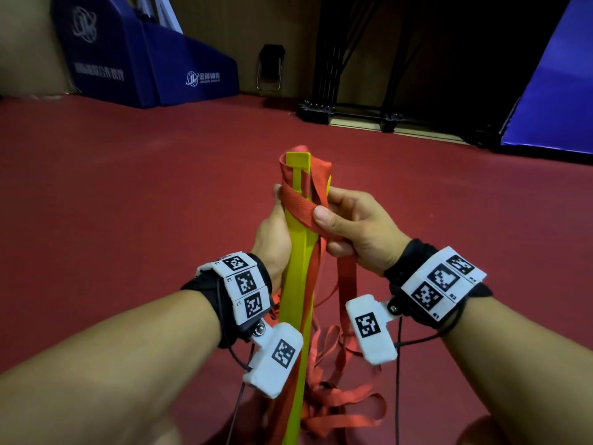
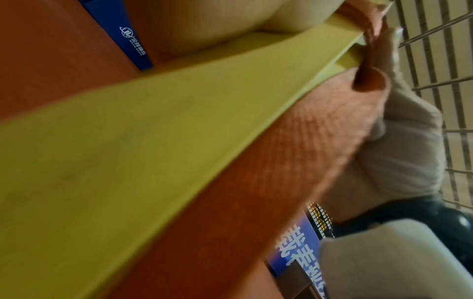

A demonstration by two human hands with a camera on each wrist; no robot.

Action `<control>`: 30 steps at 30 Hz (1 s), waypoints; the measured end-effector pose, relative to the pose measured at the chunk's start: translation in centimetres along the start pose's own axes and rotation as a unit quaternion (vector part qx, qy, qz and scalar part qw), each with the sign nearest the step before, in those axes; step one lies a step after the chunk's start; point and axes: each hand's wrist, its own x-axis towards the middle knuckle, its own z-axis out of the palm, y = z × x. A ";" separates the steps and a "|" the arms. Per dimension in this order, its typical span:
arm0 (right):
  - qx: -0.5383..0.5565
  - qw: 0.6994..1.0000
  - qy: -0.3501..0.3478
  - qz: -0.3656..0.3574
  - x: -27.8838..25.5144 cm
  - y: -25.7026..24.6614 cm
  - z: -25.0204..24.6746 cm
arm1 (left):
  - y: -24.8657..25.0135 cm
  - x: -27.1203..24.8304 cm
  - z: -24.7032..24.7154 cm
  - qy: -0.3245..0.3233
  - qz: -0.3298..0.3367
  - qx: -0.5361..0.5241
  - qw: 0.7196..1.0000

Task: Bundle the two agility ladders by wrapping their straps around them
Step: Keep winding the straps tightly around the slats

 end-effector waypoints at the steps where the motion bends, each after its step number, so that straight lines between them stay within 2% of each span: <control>1: -0.007 1.000 0.012 -0.002 0.0 0.1 -0.1 | 0.1 0.1 0.0 0.012 -0.007 0.010 1.000; 8: -0.091 0.994 0.066 0.006 0.2 0.6 0.0 | 0.0 0.3 -0.2 0.102 -0.014 0.084 0.991; 13: -0.165 0.978 0.123 0.010 0.6 0.7 -0.4 | -0.8 0.9 -0.3 0.121 0.010 0.098 0.988; 18: -0.210 0.965 0.157 0.010 0.8 0.8 -0.9 | -2.5 2.3 -0.4 0.092 0.020 0.045 0.994; 22: -0.218 0.957 0.190 0.015 1.1 0.8 -0.9 | -0.8 -0.2 0.0 0.020 0.089 0.168 0.981; 25: -0.243 0.954 0.173 0.021 0.9 0.9 -0.6 | -0.8 -1.0 0.5 -0.043 0.087 0.253 0.963; 30: -0.341 0.931 0.126 0.033 0.7 1.0 0.2 | -2.1 -0.1 -0.2 -0.066 0.121 0.277 0.951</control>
